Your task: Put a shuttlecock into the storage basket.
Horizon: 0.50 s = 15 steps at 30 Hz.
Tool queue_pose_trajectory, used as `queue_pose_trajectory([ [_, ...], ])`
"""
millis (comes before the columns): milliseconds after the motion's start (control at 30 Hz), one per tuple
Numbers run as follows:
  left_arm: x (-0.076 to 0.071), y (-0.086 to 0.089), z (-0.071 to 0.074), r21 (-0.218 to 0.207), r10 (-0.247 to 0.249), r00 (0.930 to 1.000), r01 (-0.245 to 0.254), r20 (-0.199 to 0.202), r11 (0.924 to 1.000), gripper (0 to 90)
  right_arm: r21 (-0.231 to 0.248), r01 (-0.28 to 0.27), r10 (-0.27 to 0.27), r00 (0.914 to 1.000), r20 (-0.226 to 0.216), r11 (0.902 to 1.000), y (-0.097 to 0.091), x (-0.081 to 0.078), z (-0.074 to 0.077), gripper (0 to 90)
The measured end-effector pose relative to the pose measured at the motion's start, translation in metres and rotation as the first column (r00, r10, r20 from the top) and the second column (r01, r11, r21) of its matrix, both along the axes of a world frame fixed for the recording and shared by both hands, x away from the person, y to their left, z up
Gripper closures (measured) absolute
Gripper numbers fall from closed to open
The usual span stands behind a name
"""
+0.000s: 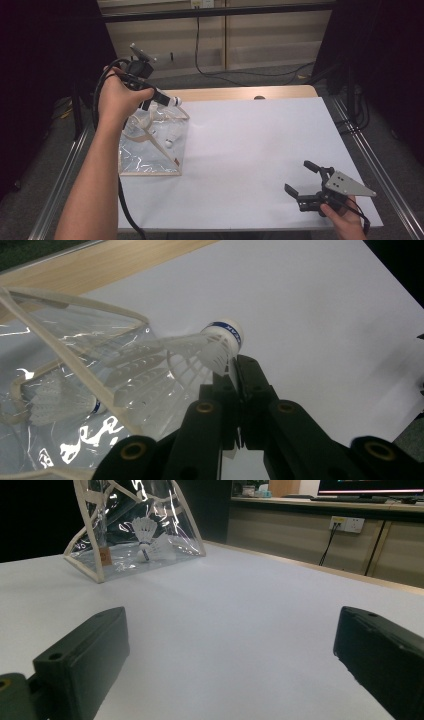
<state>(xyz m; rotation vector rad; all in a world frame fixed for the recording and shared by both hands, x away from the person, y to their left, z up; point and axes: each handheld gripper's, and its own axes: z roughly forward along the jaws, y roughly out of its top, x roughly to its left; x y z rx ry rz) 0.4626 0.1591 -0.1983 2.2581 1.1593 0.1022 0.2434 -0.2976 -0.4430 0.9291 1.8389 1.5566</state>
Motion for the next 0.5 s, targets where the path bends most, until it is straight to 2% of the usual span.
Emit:
queue_pose_trajectory([
  [500,0.002,0.016,0.005,0.003,0.047,0.9989,-0.047,0.001,0.9989,88.1,0.000,-0.002,0.002,1.0000,0.005,1.0000,0.000,0.000,0.000,0.8],
])
